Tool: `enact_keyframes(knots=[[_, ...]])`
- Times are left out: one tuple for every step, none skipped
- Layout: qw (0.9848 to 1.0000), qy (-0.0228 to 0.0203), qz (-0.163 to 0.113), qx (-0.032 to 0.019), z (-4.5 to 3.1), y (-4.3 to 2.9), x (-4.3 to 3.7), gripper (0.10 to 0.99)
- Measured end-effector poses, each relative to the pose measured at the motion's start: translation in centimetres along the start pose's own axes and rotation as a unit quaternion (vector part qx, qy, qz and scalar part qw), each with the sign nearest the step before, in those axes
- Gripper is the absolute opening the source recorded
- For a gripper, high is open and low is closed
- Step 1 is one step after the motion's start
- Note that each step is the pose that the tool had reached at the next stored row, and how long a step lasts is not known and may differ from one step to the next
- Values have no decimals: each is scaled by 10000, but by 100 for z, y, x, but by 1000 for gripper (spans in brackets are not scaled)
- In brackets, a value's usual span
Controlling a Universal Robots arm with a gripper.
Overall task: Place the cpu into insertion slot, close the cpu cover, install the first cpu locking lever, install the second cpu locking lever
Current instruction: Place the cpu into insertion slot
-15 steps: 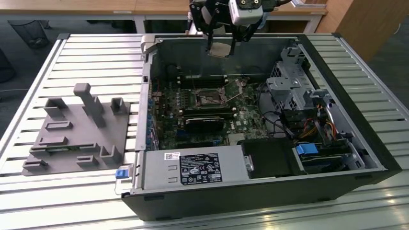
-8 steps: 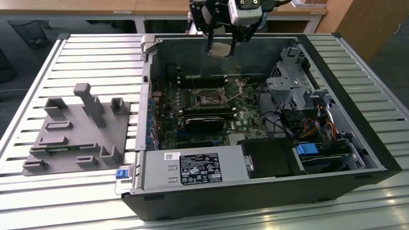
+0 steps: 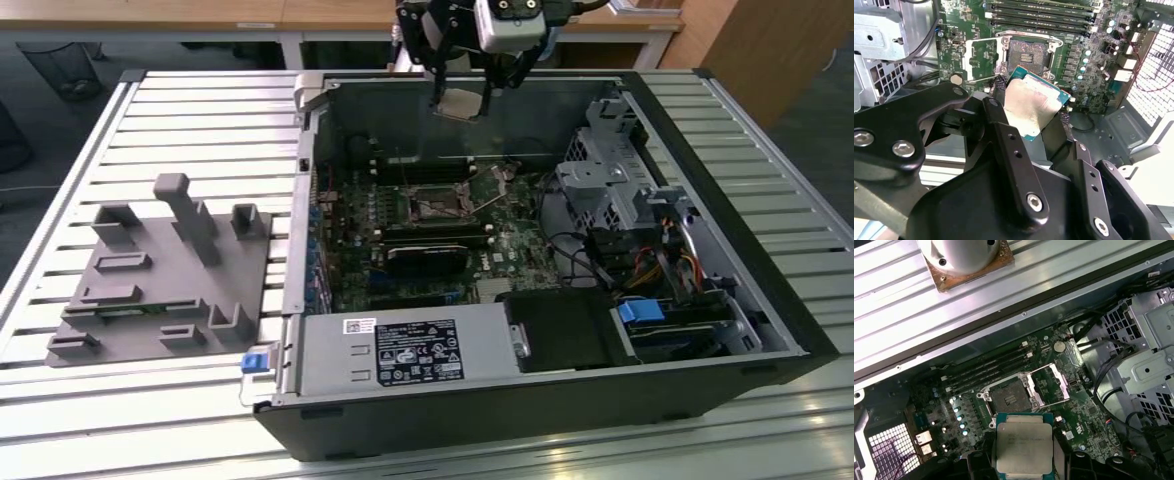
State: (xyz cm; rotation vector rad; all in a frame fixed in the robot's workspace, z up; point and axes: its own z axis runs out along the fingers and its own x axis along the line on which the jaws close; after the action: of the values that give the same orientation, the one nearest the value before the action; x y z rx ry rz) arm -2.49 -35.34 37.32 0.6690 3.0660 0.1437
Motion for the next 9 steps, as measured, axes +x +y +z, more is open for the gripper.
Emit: enact_keyframes(knots=[[10000,-1,13,0,0,0,0,541],[10000,-2,26,-1,0,0,0,541],[10000,-3,38,-1,0,0,0,541],[10000,-4,50,-1,0,0,0,541],[10000,-6,63,-1,0,0,0,541],[10000,-7,76,-2,0,0,0,541],[10000,-8,88,-2,0,0,0,541],[9999,-9,100,-2,0,0,0,541],[9999,-10,112,-2,0,0,0,541]])
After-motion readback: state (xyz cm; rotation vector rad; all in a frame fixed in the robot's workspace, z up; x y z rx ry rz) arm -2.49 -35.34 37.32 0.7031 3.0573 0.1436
